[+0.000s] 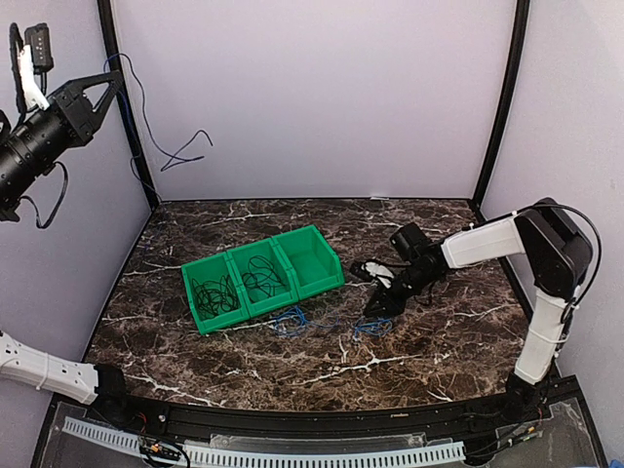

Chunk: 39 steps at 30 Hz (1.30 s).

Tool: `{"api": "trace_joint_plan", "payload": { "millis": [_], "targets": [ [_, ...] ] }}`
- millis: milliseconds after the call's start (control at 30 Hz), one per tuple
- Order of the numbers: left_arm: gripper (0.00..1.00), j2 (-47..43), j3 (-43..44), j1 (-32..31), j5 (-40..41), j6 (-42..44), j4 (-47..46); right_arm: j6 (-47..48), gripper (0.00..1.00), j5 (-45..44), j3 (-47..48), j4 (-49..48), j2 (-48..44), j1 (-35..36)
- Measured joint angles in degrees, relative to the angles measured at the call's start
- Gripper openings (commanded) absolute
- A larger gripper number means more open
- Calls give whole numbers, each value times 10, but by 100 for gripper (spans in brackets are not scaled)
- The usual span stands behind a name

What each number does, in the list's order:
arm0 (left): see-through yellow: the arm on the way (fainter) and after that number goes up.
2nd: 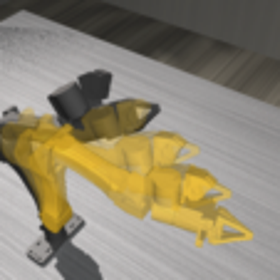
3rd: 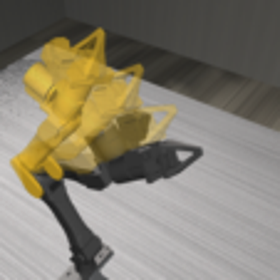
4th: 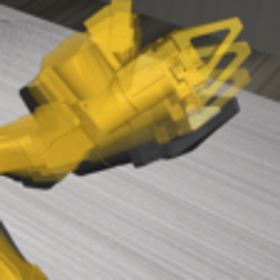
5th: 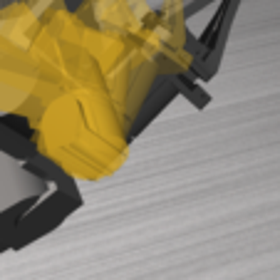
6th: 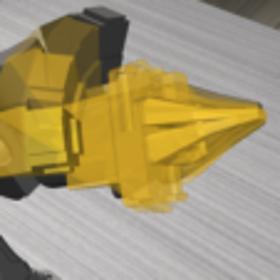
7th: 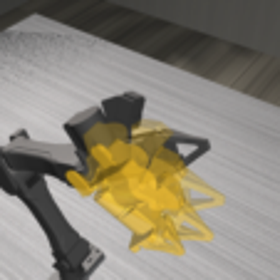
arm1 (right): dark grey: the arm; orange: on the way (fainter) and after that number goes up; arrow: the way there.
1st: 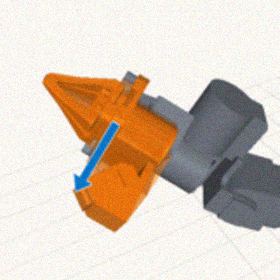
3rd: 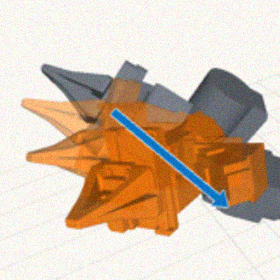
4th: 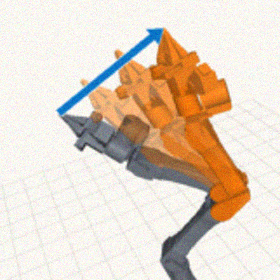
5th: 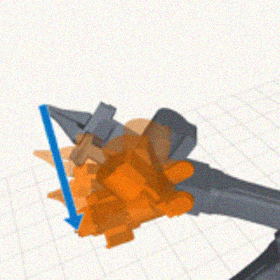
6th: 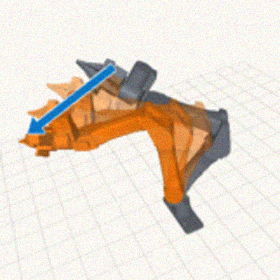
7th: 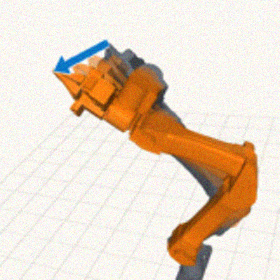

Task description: Untangle the cables

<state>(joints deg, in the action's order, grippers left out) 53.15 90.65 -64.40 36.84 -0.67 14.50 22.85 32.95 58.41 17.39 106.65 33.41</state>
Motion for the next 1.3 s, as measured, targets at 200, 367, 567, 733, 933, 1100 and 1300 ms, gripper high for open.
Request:
{"api": "trace_joint_plan", "payload": {
  "millis": [200, 367, 567, 733, 933, 1100, 1300],
  "targets": [
    [0, 11, 5, 0, -37, -33, 47, 24, 33, -47, 0, 28, -68, -34],
    [0, 36, 5, 0, -83, -57, 80, 63, 50, -55, 16, 65, -153, -10],
    [0, 66, 7, 0, -132, -79, 102, 81, 64, -55, 57, 83, -204, 51],
    [0, 66, -16, 0, -164, -99, 86, 71, 74, -18, 118, 88, -208, 84],
    [0, 70, -61, 0, -195, -120, 57, 49, 76, 20, 204, 84, -168, 107],
    [0, 73, -80, 0, -207, -131, 36, 19, 80, 27, 233, 76, -142, 128],
    [0, 73, -93, 0, -212, -137, 19, -3, 80, 66, 326, 76, -133, 134]
  ]
}}
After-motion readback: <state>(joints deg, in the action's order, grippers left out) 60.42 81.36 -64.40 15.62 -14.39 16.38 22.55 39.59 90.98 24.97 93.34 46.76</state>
